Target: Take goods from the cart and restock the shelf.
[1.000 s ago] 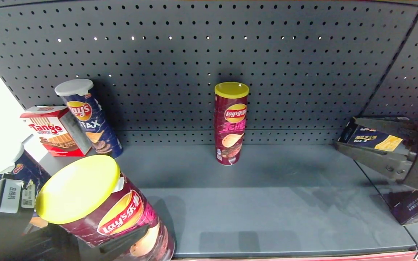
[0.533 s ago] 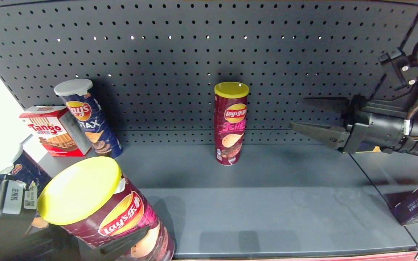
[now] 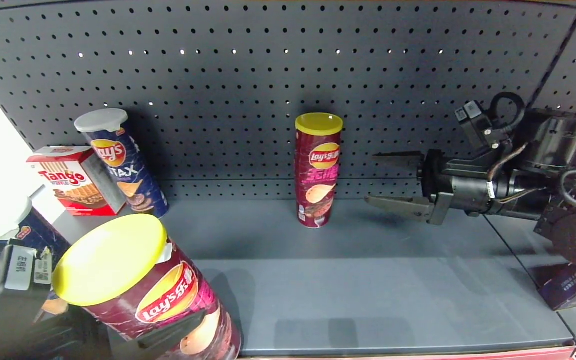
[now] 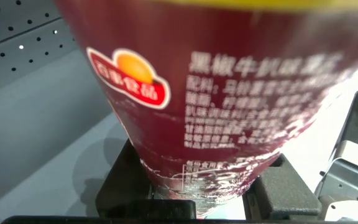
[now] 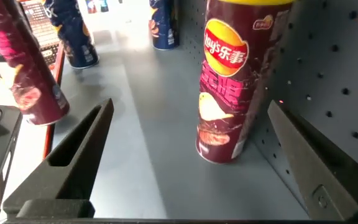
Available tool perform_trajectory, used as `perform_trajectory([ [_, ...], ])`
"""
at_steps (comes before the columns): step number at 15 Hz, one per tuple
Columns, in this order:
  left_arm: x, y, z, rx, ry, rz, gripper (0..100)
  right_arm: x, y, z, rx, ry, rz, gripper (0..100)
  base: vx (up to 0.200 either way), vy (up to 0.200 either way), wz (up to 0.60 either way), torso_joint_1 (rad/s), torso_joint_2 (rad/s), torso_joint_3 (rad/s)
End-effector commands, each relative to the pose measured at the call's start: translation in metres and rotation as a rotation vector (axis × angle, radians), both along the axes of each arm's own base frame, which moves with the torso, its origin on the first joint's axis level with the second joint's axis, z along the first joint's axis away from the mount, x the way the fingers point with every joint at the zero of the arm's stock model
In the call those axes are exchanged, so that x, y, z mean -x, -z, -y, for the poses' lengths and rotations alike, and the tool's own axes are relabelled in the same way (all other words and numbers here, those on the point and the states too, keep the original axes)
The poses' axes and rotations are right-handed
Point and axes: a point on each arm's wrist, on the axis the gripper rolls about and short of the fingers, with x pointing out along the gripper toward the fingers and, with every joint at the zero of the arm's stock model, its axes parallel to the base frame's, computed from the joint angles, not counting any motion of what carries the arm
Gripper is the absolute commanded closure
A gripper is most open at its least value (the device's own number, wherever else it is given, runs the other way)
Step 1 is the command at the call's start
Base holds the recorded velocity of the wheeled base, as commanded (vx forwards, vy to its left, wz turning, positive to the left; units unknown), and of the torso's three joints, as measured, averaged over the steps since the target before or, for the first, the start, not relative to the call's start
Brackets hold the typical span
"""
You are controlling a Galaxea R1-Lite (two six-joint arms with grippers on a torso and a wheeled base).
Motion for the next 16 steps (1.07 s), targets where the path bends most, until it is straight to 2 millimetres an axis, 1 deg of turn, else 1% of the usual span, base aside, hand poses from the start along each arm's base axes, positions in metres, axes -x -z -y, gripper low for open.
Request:
perform_trajectory([
  [1, -0.001, -0.002, 0.000, 0.004, 0.001, 0.005, 100, -0.017, 0.012, -0.012, 0.010, -0.016, -0.026, 0, 0.000, 0.000, 0.00, 0.000, 0.00, 0.000],
  [4, -0.001, -0.002, 0.000, 0.004, 0.001, 0.005, 100, -0.033, 0.022, -0.021, 0.017, -0.023, -0.043, 0, 0.000, 0.000, 0.00, 0.000, 0.00, 0.000],
  [8, 0.000, -0.001, 0.000, 0.004, 0.002, 0.005, 100, -0.050, 0.033, -0.029, 0.022, -0.025, -0.057, 0, 0.000, 0.000, 0.00, 0.000, 0.00, 0.000],
  [12, 0.000, 0.000, 0.000, 0.001, -0.001, 0.000, 100, -0.063, 0.042, -0.034, 0.026, -0.025, -0.064, 0, 0.000, 0.000, 0.00, 0.000, 0.00, 0.000],
  [16, 0.000, 0.000, 0.000, 0.000, -0.001, -0.002, 100, -0.071, 0.050, -0.048, 0.028, -0.052, -0.067, 0, 0.000, 0.000, 0.00, 0.000, 0.00, 0.000],
])
